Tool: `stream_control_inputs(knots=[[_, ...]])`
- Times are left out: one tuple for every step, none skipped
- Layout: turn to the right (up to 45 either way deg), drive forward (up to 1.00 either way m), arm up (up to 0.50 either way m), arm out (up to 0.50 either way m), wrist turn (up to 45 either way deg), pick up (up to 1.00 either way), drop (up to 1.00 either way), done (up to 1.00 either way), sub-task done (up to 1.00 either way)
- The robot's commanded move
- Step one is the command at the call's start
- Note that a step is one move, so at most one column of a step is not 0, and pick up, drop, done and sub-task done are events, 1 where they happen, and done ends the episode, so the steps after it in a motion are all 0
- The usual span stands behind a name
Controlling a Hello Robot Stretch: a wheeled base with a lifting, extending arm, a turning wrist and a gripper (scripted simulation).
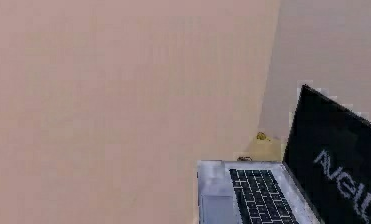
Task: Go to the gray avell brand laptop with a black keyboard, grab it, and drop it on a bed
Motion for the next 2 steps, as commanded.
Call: stream_control_inputs(knots=[[0.0, 0.05, 0.00, 0.00, 0.0, 0.00, 0.00, 0.00, 0.00], [45.0, 0.00, 0.00, 0.00, 0.0, 0.00, 0.00, 0.00, 0.00]])
